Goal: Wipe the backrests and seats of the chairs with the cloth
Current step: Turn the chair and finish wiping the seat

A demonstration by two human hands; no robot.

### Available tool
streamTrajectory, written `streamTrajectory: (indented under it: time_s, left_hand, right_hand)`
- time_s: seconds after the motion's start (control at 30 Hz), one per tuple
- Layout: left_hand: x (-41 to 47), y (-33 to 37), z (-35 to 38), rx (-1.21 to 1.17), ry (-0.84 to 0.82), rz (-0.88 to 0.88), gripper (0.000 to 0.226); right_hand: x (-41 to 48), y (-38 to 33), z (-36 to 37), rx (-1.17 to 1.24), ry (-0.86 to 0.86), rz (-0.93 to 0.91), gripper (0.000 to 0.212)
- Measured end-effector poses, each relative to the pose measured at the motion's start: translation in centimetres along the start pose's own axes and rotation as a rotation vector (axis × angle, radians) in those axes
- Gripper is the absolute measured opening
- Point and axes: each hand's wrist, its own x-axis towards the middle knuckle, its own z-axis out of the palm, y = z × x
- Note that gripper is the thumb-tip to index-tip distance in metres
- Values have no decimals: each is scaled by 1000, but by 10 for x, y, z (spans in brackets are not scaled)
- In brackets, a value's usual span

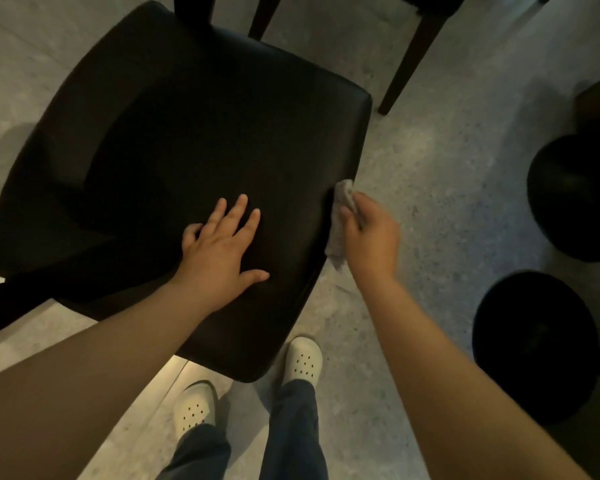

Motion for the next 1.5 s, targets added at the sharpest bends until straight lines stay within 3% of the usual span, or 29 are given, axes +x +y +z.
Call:
streamTrajectory:
  time_s: [0.27,0.43,0.57,0.67,0.8,0.93,1.0,1.13,1.2,1.33,1.5]
  left_hand:
    - [0,2,1,25,2,-9,95]
    - [-1,2,-2,15,-4,14,95]
    - [-6,-3,-2,26,7,58,96]
    - [-22,-8,5,12,45,77,97]
    - [-49,-17,19,22,46,62,95]
    - [-71,-25,29,7,15,15,98]
    - [-77,-29,29,-5,-19,-18,97]
    - [-75,-31,27,67,-64,-26,95]
    - [-74,-30,27,103,-76,-27,95]
    - [-72,-31,29,136,-70,-31,95]
    - [-73,-29,29,143,-69,-48,95]
  right_hand:
    - [-115,24,3,-76,-199,-143,28]
    - [-32,5,-7,49,107,-41,18]
    - [-2,-5,21,-7,-3,-36,32]
    - [-66,8,24,-52,-12,-73,30]
    - [-147,19,11,65,-218,-41,21]
    - [-129,11,-2,151,59,104,15]
    - [-97,3,-6,151,117,117,14]
    - [-42,-7,12,139,-59,163,42]
    - [-41,-4,29,70,-55,167,50]
    - [-100,6,44,7,44,84,39]
    - [-182,23,18,5,-271,-142,37]
